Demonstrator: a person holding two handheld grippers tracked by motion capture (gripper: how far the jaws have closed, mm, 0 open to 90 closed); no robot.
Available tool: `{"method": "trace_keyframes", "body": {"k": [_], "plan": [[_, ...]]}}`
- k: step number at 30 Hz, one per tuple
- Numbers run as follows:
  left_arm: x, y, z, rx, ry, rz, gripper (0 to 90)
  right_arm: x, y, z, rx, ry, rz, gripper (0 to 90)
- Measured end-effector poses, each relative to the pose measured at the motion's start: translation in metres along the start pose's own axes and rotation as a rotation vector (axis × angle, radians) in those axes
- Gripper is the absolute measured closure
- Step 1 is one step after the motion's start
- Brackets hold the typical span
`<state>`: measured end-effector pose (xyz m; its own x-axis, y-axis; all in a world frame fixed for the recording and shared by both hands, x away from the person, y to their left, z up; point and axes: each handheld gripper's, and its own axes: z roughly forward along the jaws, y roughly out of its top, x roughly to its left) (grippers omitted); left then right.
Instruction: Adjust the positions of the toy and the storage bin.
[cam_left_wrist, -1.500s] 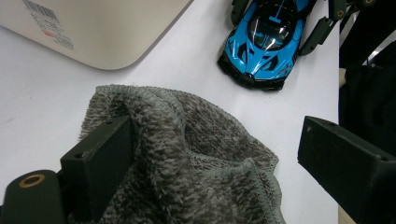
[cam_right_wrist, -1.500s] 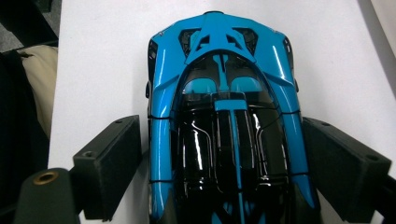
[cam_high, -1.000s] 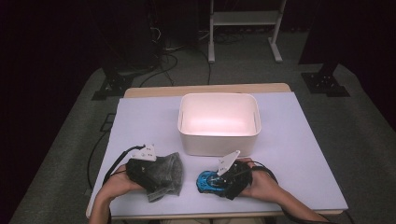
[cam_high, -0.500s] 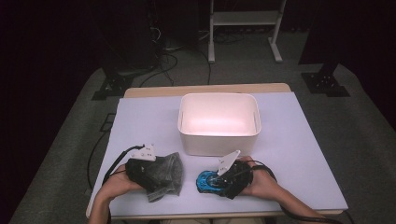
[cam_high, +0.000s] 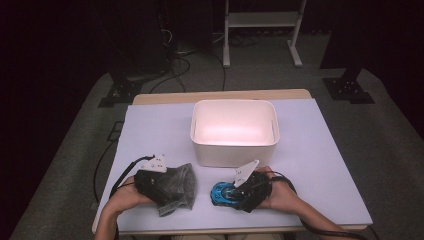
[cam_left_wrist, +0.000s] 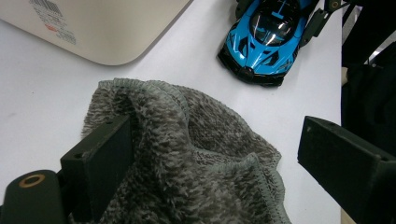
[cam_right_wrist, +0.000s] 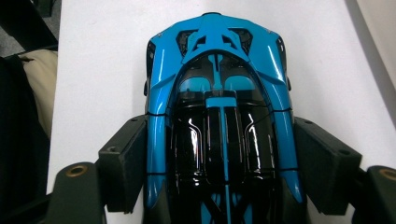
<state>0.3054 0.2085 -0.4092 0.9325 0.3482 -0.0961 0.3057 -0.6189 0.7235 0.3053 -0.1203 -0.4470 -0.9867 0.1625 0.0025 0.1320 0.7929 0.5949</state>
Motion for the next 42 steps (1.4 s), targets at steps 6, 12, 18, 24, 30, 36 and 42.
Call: {"method": "trace_keyframes", "body": {"k": [6,12,18,24,30,36,42], "plan": [[0.000,0.000,-0.001,-0.002,0.002,-0.001,9.8,0.000,0.000,0.000,-0.002,0.000,0.006,25.1],[0.000,0.000,0.000,0.000,-0.001,-0.001,9.8,0.000,0.001,-0.003,-0.007,0.006,0.014,25.1],[0.000,0.000,-0.001,-0.002,-0.001,0.000,9.8,0.000,0.002,-0.003,-0.008,0.009,0.012,25.2],[0.000,-0.001,0.000,-0.002,-0.004,-0.002,9.8,0.000,0.000,-0.001,-0.004,0.006,0.001,24.8],[0.000,-0.001,0.001,0.005,-0.006,0.000,9.9,0.001,-0.005,-0.004,-0.001,0.000,-0.001,24.5],[0.000,0.000,0.001,0.007,-0.006,0.001,9.8,0.002,-0.008,-0.004,-0.002,-0.011,0.003,24.6],[-0.001,0.000,0.000,0.001,-0.006,0.003,9.9,0.006,-0.007,-0.005,-0.005,-0.036,-0.005,24.9]]}}
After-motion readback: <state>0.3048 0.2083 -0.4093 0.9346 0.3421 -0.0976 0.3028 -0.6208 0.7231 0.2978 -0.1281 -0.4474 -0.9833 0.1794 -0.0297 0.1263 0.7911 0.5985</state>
